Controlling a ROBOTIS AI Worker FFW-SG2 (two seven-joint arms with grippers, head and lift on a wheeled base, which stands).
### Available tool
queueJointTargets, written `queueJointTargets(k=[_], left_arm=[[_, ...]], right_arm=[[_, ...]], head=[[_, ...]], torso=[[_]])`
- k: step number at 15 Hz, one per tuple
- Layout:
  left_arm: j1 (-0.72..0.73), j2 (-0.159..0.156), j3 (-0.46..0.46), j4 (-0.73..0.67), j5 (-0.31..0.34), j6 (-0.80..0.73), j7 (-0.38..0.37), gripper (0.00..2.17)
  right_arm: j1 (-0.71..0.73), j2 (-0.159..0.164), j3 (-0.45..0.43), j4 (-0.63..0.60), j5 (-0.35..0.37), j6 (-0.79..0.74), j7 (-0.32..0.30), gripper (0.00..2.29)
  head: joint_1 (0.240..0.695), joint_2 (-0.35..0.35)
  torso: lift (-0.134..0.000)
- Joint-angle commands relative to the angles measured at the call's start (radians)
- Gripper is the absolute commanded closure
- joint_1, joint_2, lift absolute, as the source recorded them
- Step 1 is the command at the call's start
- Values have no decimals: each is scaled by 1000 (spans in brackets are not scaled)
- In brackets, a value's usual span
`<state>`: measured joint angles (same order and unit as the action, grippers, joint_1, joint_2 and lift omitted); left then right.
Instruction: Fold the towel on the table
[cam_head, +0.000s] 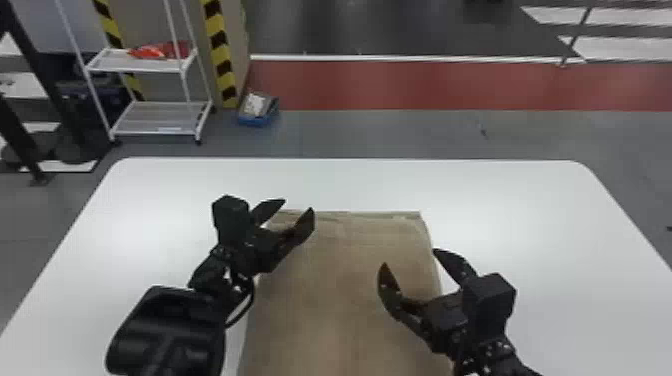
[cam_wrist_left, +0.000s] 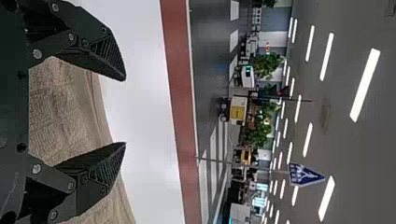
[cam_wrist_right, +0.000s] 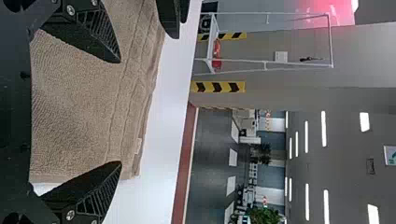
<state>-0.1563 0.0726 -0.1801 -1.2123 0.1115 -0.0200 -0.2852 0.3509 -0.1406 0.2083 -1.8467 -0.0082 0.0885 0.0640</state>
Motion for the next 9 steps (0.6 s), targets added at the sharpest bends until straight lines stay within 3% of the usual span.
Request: queueJointTargets(k=[1, 9], left_arm=[[-43, 3, 13, 71, -3, 1, 1, 454], [-46, 16, 94, 112, -9, -2, -51, 596]], right_arm=[[-7, -10, 0, 0, -6, 6, -1, 113], [-50, -4, 17, 30, -3, 30, -1, 113]], head=[[695, -15], [695, 37]], torso=[[-114], [-114]])
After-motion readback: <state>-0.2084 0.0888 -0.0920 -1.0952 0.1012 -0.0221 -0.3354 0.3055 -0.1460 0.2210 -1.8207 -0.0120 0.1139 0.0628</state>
